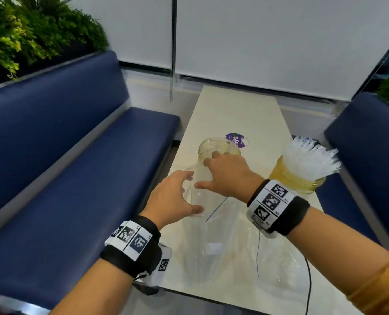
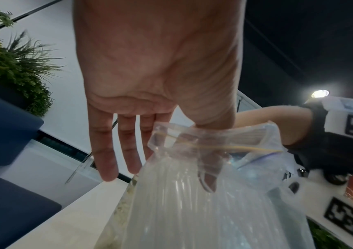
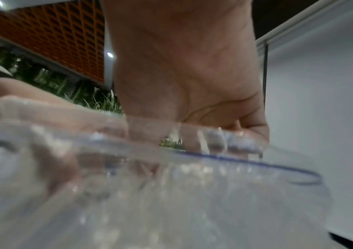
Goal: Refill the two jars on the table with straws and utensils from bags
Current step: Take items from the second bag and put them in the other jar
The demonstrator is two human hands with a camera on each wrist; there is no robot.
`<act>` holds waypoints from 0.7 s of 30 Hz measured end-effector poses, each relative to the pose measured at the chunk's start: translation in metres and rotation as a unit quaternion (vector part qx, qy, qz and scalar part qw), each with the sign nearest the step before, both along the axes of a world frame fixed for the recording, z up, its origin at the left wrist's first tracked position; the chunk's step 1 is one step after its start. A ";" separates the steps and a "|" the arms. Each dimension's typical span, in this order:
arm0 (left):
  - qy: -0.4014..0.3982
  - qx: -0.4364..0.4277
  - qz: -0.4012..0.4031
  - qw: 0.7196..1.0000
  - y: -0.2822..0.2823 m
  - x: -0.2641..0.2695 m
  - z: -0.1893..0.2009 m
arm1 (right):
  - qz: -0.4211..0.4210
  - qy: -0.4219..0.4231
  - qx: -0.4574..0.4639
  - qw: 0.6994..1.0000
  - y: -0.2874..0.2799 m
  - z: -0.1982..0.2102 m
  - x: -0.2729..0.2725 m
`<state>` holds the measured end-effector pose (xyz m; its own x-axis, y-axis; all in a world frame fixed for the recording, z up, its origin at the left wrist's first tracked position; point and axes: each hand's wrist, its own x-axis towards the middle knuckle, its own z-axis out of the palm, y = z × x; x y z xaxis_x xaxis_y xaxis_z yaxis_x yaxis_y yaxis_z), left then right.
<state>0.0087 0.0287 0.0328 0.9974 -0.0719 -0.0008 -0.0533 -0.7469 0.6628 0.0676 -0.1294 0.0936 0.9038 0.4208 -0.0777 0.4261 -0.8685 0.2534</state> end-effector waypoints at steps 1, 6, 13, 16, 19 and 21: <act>-0.001 -0.001 0.001 1.000 -0.001 0.000 0.000 | -0.007 -0.002 0.003 1.000 0.000 -0.005 -0.001; -0.007 0.002 0.007 1.000 -0.003 -0.006 0.000 | -0.016 0.014 0.019 1.000 -0.004 -0.010 -0.005; -0.008 -0.004 0.000 1.000 -0.002 -0.013 0.000 | 0.067 0.021 0.041 0.997 -0.009 -0.006 -0.022; -0.004 -0.019 -0.002 1.000 -0.008 -0.015 0.002 | 0.078 0.022 0.074 0.994 -0.006 0.003 -0.026; -0.016 -0.028 0.012 0.999 -0.014 -0.017 0.002 | 0.105 0.011 0.113 0.988 -0.001 0.016 -0.030; -0.030 -0.044 0.024 0.998 -0.019 -0.018 0.004 | 0.127 0.002 0.127 0.984 0.005 0.025 -0.033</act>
<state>-0.0091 0.0096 0.0367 0.9978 -0.0217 0.0634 -0.0608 -0.6892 0.7220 0.0341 -0.1243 0.1188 0.7668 0.6395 0.0554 0.6383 -0.7688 0.0390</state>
